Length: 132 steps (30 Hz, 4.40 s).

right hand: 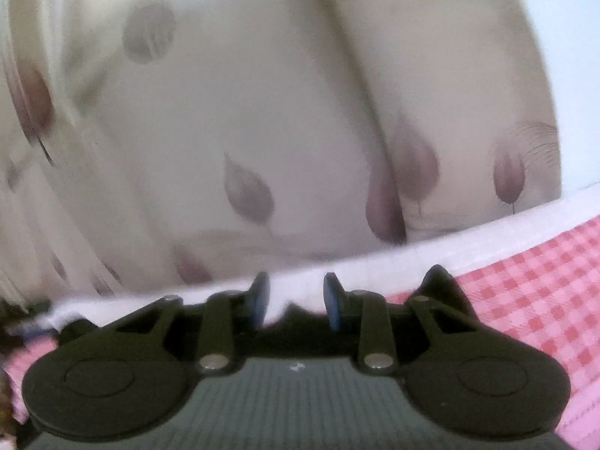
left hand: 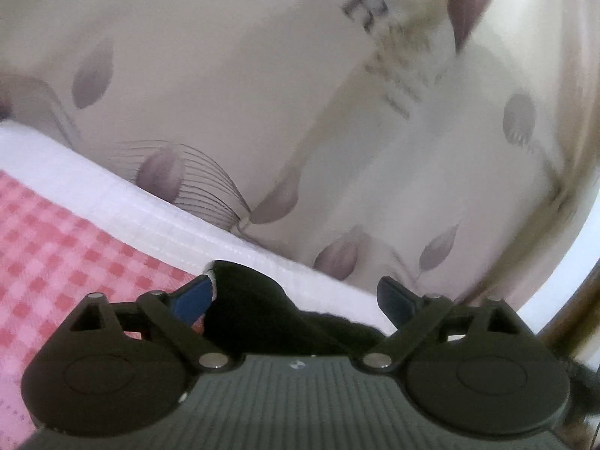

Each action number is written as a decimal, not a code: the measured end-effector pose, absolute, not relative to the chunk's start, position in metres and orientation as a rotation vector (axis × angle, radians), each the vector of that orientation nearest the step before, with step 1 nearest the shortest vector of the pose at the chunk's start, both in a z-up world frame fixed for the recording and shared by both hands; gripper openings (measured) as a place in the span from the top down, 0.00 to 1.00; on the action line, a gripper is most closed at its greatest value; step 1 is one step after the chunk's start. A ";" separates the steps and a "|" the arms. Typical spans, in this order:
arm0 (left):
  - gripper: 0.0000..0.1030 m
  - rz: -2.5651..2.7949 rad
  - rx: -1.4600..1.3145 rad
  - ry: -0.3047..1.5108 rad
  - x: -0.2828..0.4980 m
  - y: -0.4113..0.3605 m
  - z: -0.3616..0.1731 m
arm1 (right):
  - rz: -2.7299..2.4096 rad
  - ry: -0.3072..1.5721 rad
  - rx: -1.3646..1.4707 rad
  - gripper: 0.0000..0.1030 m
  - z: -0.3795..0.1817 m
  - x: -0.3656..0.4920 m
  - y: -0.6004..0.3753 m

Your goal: Fold small clothes

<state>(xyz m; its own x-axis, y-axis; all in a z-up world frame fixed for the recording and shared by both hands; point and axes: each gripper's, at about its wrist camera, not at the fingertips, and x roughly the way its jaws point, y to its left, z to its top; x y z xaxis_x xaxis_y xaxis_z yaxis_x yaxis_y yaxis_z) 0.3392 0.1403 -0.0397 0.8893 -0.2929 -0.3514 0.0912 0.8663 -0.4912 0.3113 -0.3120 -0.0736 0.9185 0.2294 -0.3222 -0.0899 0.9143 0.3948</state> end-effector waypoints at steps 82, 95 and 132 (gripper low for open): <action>0.00 -0.002 0.040 0.551 0.281 0.113 -0.053 | 0.031 0.531 -0.008 0.51 -0.139 0.201 -0.241; 0.00 -0.013 0.103 0.598 0.310 0.110 -0.074 | 0.061 0.546 -0.010 0.29 -0.142 0.204 -0.240; 0.68 -0.533 -0.220 0.799 0.364 0.139 -0.091 | 0.046 0.538 -0.023 0.22 -0.142 0.203 -0.241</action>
